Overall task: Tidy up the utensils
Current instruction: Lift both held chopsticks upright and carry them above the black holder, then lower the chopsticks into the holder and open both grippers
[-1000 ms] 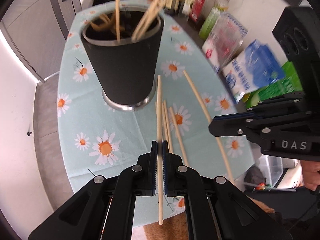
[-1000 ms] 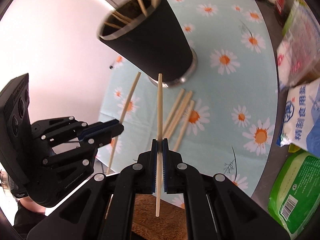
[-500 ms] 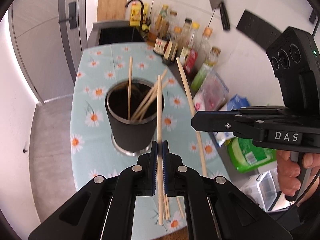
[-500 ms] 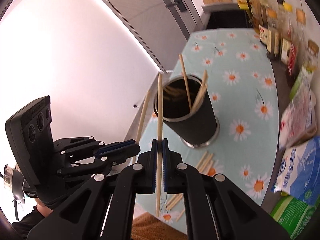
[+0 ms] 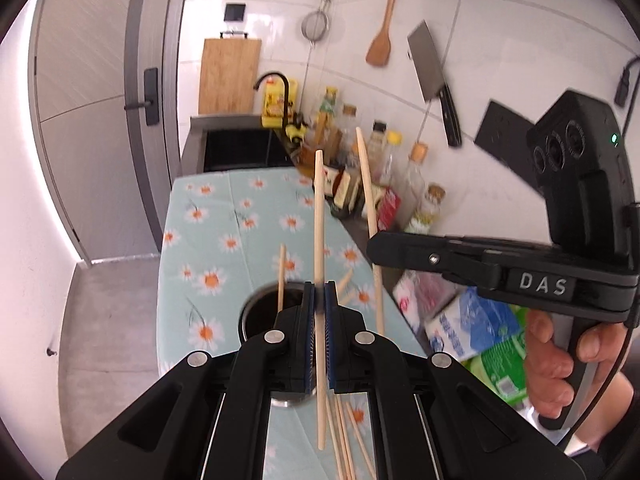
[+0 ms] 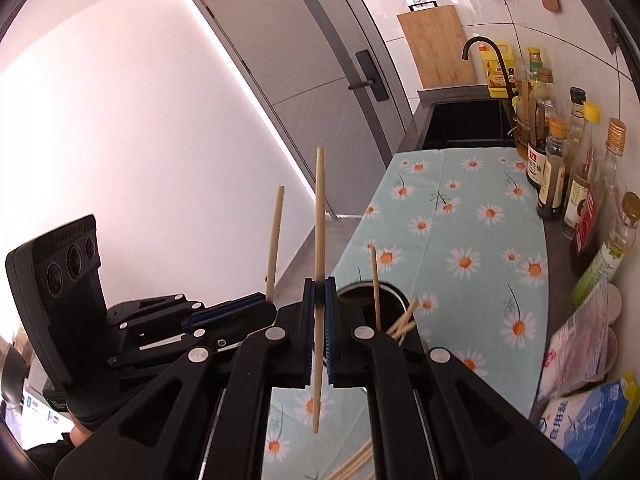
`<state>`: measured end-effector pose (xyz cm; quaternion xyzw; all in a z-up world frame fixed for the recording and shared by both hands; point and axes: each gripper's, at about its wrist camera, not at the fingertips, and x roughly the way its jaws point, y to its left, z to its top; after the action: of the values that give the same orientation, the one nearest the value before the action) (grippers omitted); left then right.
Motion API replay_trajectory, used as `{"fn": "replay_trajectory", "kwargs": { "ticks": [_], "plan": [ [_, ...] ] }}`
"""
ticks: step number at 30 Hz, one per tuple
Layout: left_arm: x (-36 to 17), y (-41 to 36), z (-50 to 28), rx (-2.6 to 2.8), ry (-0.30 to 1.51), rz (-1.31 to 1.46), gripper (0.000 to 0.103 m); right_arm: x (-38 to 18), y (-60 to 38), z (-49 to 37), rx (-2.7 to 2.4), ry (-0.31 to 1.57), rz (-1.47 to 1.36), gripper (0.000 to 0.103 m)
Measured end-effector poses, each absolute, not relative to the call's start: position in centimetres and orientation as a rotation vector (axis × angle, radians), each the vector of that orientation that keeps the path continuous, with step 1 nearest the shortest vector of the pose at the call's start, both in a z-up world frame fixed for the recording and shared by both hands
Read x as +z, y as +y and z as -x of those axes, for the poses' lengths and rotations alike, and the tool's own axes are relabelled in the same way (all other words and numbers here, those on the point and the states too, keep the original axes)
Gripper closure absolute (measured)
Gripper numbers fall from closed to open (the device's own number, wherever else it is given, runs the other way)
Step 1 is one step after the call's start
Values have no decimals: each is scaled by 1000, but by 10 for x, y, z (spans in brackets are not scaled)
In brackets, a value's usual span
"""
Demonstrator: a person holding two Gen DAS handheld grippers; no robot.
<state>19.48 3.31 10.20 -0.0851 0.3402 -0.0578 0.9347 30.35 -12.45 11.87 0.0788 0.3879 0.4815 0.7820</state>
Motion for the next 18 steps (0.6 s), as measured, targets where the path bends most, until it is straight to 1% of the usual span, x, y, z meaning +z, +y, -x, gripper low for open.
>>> {"fn": "replay_trajectory", "kwargs": {
  "ticks": [10, 18],
  "plan": [
    [111, 55, -216, -104, 532, 206, 99, 137, -107, -317, 1020, 664, -144, 97],
    [91, 70, -235, -114, 496, 287, 99, 115, -91, -332, 1012, 662, -130, 97]
  ]
}}
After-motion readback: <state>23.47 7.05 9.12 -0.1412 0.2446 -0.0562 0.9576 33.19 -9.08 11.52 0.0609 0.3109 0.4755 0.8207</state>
